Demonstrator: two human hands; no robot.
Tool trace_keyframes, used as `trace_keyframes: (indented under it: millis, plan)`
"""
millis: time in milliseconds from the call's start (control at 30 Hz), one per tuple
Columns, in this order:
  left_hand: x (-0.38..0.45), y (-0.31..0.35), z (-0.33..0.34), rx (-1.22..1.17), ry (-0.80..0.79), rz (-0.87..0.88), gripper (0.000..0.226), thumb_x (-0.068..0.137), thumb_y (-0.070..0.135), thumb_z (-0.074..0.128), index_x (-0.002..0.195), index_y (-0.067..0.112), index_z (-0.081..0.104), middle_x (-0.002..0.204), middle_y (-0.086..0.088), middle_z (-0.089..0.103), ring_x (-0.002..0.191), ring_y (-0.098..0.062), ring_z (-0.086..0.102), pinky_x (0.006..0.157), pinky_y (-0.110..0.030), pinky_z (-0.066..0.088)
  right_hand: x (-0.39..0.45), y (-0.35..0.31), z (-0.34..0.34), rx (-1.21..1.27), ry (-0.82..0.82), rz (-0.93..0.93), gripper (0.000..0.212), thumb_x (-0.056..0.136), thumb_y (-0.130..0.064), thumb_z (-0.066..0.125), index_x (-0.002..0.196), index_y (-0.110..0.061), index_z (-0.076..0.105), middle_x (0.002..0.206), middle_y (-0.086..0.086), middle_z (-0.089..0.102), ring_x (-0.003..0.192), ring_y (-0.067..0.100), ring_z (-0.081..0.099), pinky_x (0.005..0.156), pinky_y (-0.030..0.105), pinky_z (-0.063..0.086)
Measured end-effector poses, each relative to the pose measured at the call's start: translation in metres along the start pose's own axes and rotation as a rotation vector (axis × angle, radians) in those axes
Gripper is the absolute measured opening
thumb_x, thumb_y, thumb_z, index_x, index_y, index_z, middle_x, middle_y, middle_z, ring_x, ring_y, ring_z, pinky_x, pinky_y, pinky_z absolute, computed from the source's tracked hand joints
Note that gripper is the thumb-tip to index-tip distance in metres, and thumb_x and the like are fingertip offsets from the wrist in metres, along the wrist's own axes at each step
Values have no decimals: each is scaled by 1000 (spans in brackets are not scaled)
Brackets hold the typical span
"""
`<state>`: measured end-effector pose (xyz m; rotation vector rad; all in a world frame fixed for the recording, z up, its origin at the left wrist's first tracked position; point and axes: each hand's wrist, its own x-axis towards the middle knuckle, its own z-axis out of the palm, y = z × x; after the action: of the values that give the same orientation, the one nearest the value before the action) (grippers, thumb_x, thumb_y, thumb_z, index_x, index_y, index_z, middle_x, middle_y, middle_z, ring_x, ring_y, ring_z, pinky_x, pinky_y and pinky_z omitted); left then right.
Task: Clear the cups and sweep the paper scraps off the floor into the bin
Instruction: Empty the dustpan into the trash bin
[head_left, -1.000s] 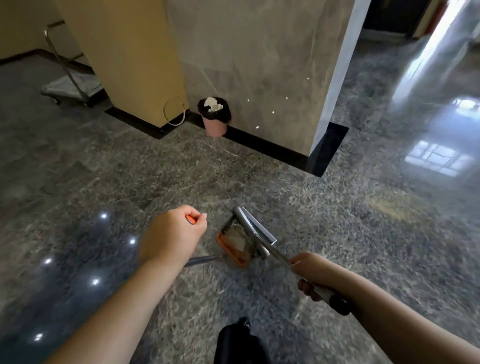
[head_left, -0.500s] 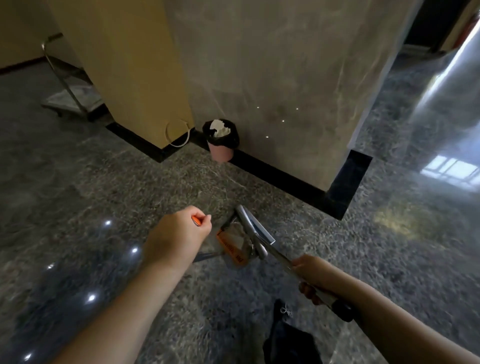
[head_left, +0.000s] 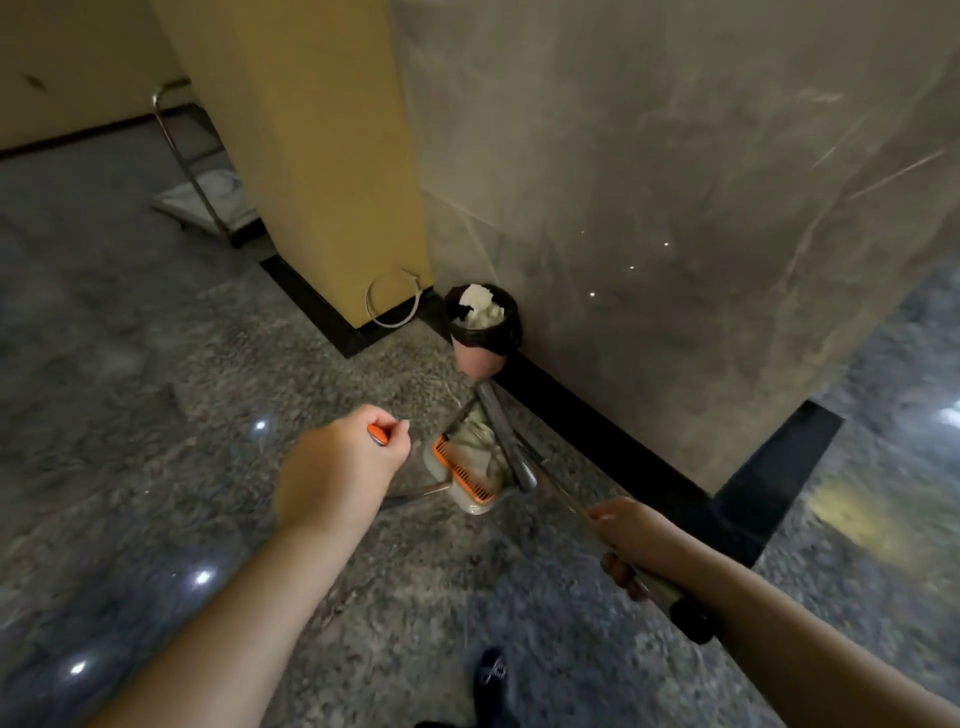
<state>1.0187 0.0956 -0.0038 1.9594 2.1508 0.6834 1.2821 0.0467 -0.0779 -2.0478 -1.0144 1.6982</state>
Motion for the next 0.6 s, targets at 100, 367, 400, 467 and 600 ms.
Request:
trace_keyframes:
  millis: [100, 367, 400, 467, 600]
  plan:
    - [55, 9, 16, -6, 6, 22, 22, 88, 46, 62, 84, 26, 71, 67, -1, 67, 64, -27, 63, 55, -38, 53, 47, -36, -27, -59, 2, -46, 27, 97, -14, 37, 112, -10, 59, 56, 10, 54, 39, 16, 47, 39, 22, 40]
    - [223, 43, 56, 30, 88, 0, 21, 89, 37, 65, 90, 19, 74, 69, 0, 69, 58, -18, 57, 50, -28, 45, 179, -169, -95, -111, -49, -98, 23, 100, -12, 38, 85, -8, 55, 47, 8, 47, 27, 12, 43, 31, 16, 34]
    - [242, 50, 56, 25, 83, -11, 20, 89, 37, 64, 92, 20, 74, 70, -1, 69, 59, -18, 58, 52, -28, 46, 188, -186, -104, -131, -49, -109, 19, 100, -13, 39, 92, -9, 55, 49, 7, 49, 28, 12, 44, 32, 17, 35]
    - [281, 66, 57, -3, 53, -77, 20, 90, 41, 62, 95, 25, 72, 77, -2, 70, 70, -23, 64, 61, -35, 54, 206, -220, -122, -146, -63, -128, 19, 101, -13, 36, 107, -8, 53, 53, 8, 51, 34, 13, 46, 34, 19, 38]
    - [343, 93, 61, 30, 78, -85, 22, 90, 41, 64, 91, 21, 71, 70, -5, 67, 68, -29, 64, 61, -39, 56, 241, -269, -151, -153, -65, -191, 34, 101, -12, 34, 132, -5, 47, 65, 11, 53, 43, 16, 46, 35, 19, 39]
